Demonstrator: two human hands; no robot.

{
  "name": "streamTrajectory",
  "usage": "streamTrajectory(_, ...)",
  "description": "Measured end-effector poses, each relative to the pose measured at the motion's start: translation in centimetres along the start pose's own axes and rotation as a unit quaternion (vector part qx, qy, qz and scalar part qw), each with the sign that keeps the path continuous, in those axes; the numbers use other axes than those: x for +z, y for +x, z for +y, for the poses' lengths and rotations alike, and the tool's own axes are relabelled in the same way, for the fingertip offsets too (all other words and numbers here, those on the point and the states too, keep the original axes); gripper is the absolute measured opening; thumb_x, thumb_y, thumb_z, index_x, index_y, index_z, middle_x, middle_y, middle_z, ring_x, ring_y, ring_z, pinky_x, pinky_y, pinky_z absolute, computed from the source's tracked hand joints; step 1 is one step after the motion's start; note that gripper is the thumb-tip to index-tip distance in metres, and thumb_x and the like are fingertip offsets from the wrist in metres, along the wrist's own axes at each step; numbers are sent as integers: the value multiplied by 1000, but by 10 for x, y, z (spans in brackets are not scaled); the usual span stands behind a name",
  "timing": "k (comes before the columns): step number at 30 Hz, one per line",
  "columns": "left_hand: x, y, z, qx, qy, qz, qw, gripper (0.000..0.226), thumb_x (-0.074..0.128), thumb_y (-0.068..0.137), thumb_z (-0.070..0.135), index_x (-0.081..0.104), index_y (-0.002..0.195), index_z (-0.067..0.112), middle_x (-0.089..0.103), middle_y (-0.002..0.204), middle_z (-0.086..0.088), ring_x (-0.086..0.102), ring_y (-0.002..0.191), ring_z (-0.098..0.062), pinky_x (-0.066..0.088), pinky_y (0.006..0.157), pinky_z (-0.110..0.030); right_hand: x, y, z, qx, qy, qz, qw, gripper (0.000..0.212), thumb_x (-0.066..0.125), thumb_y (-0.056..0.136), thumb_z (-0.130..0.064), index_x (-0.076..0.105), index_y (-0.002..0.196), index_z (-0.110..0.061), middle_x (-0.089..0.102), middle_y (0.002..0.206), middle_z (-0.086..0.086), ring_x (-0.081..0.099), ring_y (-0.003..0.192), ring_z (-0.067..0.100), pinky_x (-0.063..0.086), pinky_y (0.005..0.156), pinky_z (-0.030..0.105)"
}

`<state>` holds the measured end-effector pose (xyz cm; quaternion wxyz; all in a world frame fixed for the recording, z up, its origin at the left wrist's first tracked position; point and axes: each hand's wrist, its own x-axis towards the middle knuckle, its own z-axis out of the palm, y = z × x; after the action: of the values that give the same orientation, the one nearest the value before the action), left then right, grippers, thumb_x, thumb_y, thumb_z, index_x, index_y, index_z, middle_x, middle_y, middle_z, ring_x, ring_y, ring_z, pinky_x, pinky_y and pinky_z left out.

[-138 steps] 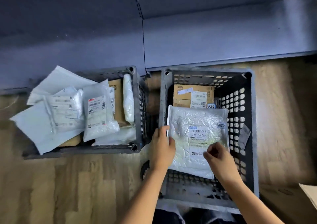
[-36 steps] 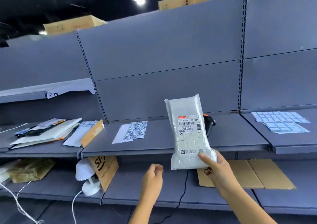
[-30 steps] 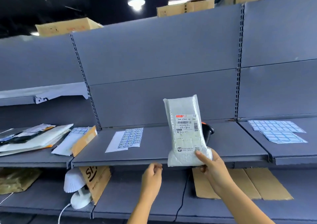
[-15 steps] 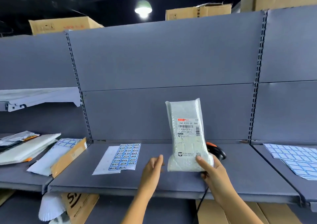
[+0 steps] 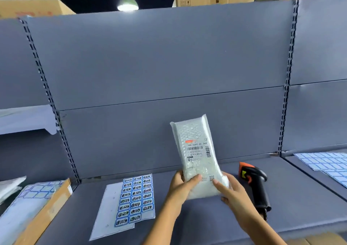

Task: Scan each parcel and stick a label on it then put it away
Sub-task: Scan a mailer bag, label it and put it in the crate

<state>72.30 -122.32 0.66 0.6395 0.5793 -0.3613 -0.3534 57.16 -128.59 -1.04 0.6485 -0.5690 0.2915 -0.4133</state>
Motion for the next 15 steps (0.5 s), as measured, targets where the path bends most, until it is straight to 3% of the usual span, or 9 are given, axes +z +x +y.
streamTrajectory(3, -12, 12, -8, -6, -7, 5, 1000, 45, 80, 71, 18, 61, 111, 12, 73, 99, 1, 70, 87, -11, 52, 68, -20, -2, 9, 4, 0, -52, 43, 998, 33, 65, 88, -28, 56, 120, -24, 65, 111, -4, 60, 95, 6, 43, 77, 25)
streamTrajectory(6, -22, 18, -20, -17, -18, 10, 1000, 39, 77, 77, 11, 60, 112, 13, 73, 100, 2, 70, 90, -13, 53, 70, -20, -6, 13, 6, 2, -75, 64, 995, 29, 61, 91, -22, 55, 120, -19, 66, 109, -3, 59, 92, 9, 43, 73, 24)
streamTrajectory(11, -30, 22, -30, -23, -8, -2, 1000, 35, 73, 80, 9, 59, 111, 15, 72, 102, 1, 69, 91, -11, 52, 73, -19, -10, 15, 11, 11, -92, 75, 993, 21, 61, 91, -22, 58, 112, -22, 67, 107, -1, 62, 99, 14, 46, 75, 26)
streamTrajectory(15, -34, 25, -34, -38, 12, 2, 999, 30, 74, 80, 13, 59, 107, 14, 71, 103, -1, 67, 93, -16, 53, 76, -22, -13, 16, 18, 13, -129, 89, 988, 15, 60, 91, -15, 61, 103, -23, 66, 102, 5, 63, 94, 20, 48, 75, 29)
